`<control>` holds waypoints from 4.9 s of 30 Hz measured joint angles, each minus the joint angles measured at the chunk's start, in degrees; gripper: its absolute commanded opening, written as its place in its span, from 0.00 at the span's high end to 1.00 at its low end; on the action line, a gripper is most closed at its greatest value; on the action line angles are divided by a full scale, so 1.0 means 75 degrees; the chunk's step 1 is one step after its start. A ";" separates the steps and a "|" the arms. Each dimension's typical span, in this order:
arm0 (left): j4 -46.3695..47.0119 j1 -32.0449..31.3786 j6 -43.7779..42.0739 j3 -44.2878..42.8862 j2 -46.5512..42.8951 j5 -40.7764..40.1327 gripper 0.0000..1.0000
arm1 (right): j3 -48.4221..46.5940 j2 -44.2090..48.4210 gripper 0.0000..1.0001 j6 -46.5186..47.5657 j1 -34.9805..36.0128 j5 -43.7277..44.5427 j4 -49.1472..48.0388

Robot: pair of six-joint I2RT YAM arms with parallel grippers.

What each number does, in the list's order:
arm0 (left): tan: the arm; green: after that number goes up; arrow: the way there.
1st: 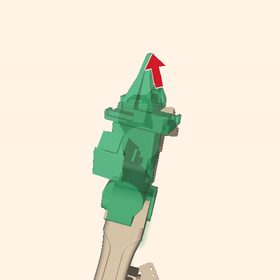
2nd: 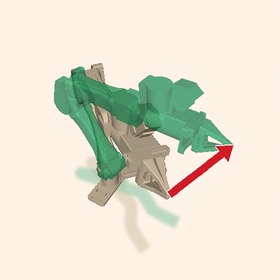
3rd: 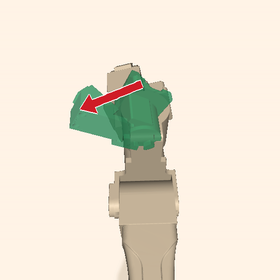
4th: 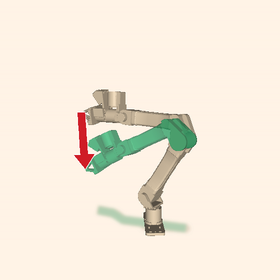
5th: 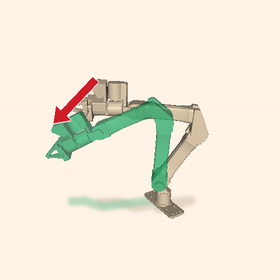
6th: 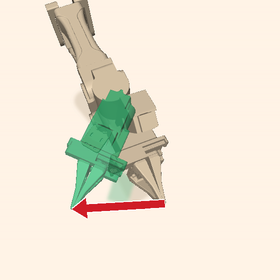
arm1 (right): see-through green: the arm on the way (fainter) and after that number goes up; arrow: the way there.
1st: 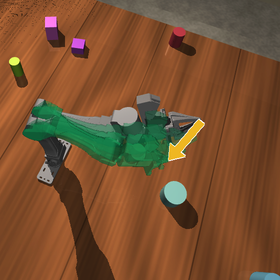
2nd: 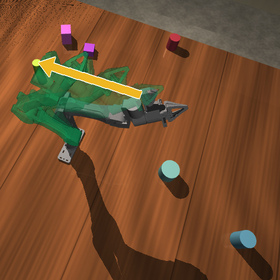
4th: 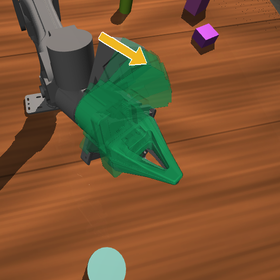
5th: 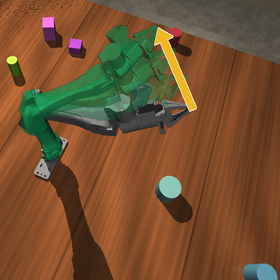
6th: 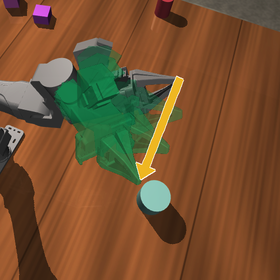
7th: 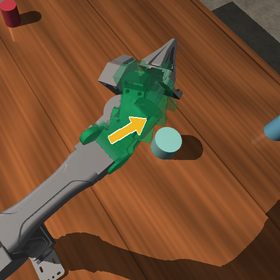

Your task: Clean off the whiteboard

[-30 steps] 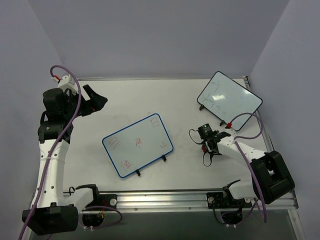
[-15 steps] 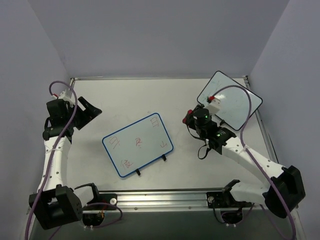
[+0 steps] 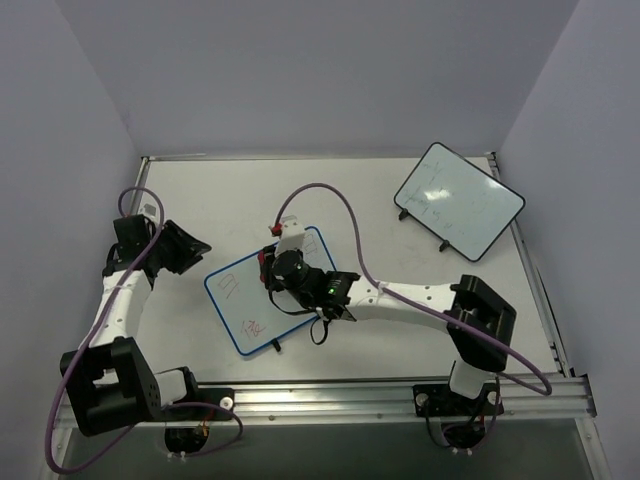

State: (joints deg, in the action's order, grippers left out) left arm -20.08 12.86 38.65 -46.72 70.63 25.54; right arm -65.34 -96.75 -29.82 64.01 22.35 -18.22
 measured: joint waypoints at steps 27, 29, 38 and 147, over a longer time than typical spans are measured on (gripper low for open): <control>0.0015 -0.0711 -0.0248 0.0425 -0.0268 0.0516 0.98 | -0.1288 -0.1818 1.00 0.1813 0.1390 0.1361 -0.0947; -0.0050 -0.0796 -0.0326 0.0431 -0.0326 0.0551 0.98 | -0.1309 -0.1824 1.00 0.1830 0.1413 0.1408 -0.0947; -0.0058 -0.1291 -0.0589 0.0431 -0.0664 0.0621 0.98 | -0.1871 -0.2206 1.00 0.2049 0.1545 0.1480 -0.0868; 0.0396 -0.0656 -0.0038 0.0632 -0.0560 0.1437 0.98 | -0.3194 -0.2530 1.00 0.0539 0.1259 0.1265 0.2215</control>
State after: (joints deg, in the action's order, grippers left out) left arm -17.10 7.94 38.37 -41.98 66.43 36.32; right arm -89.30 -115.72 -25.78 73.45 31.83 -1.61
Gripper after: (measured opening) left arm 0.031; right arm 0.248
